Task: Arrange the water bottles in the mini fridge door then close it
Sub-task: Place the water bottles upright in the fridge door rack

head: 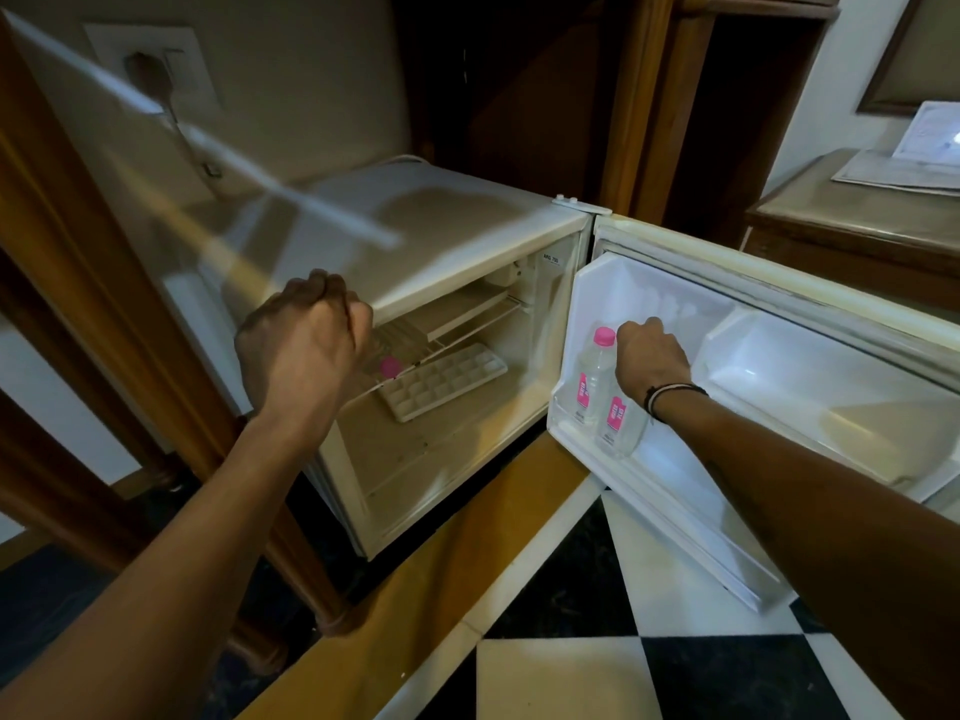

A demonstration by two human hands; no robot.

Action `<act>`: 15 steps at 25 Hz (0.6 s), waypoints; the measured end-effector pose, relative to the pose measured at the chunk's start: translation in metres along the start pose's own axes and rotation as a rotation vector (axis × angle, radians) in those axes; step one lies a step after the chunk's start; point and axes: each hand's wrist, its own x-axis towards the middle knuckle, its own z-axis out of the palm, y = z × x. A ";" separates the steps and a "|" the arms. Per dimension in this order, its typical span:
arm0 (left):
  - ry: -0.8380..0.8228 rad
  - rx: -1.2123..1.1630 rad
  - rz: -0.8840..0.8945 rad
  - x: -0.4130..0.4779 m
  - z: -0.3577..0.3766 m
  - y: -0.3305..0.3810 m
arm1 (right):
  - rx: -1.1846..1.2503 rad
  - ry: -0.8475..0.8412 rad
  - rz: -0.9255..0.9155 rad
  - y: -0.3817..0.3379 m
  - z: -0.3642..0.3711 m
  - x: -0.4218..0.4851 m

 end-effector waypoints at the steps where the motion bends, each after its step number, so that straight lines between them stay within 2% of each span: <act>1: -0.004 0.006 -0.002 0.000 0.000 0.000 | -0.010 -0.001 0.003 0.001 0.000 0.000; 10: -0.046 0.007 -0.023 -0.002 -0.005 0.002 | -0.049 -0.022 -0.060 0.003 -0.013 0.009; 12: -0.057 0.005 -0.042 -0.002 -0.007 0.003 | -0.112 0.019 -0.083 0.001 -0.020 0.008; 15: -0.060 -0.001 -0.043 -0.002 -0.007 0.004 | -0.220 0.177 -0.133 -0.016 -0.034 0.001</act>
